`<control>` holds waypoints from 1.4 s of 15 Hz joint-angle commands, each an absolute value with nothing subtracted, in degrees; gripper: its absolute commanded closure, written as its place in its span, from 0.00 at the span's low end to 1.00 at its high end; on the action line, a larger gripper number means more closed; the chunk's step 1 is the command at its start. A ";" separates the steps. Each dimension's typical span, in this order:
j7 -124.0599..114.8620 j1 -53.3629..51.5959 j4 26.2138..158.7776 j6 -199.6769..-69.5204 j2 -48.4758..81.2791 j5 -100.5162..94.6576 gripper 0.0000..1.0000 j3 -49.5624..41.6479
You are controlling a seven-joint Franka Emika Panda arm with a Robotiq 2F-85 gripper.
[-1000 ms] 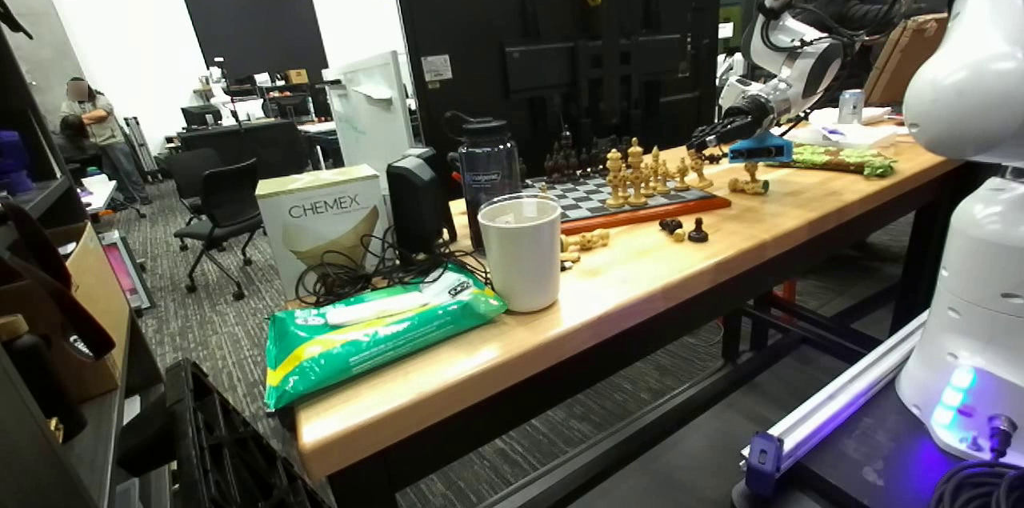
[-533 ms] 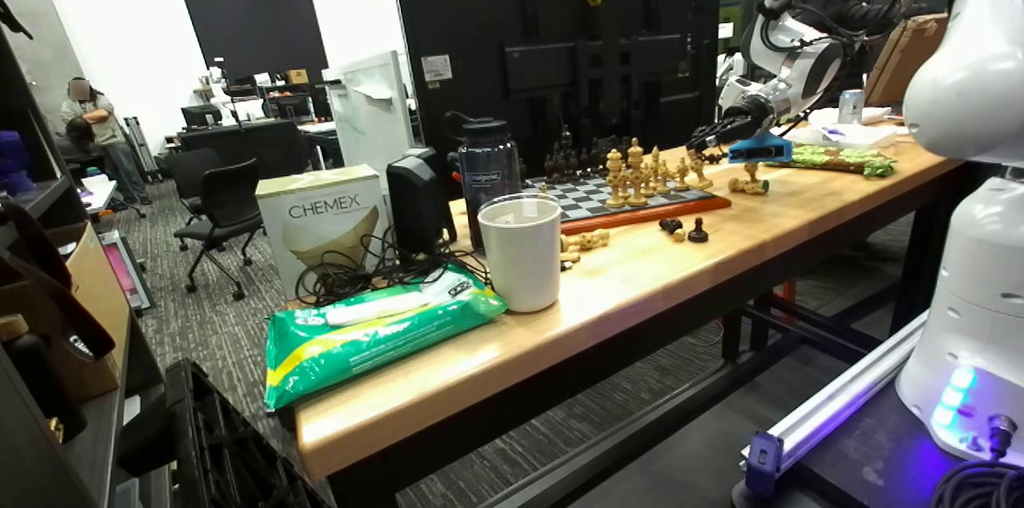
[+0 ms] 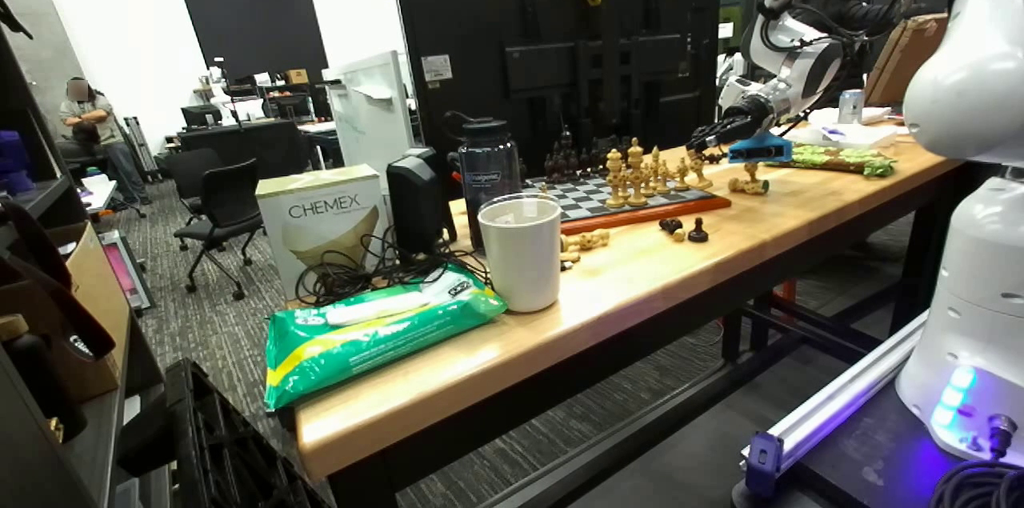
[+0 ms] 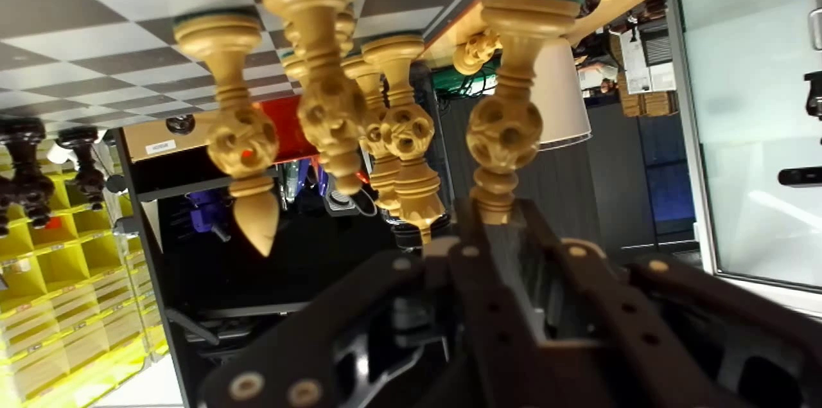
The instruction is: Put one white chess piece on the chess board.
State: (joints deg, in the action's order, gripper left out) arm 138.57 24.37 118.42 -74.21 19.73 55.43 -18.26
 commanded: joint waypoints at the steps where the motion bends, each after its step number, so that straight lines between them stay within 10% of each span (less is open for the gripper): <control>1: 137.95 24.00 118.70 -74.97 18.78 55.56 0.53 -18.37; 9: 136.64 23.57 119.03 -76.96 18.36 54.91 0.01 -18.63; 21: 137.23 22.92 119.13 -83.70 17.21 54.03 0.00 -18.41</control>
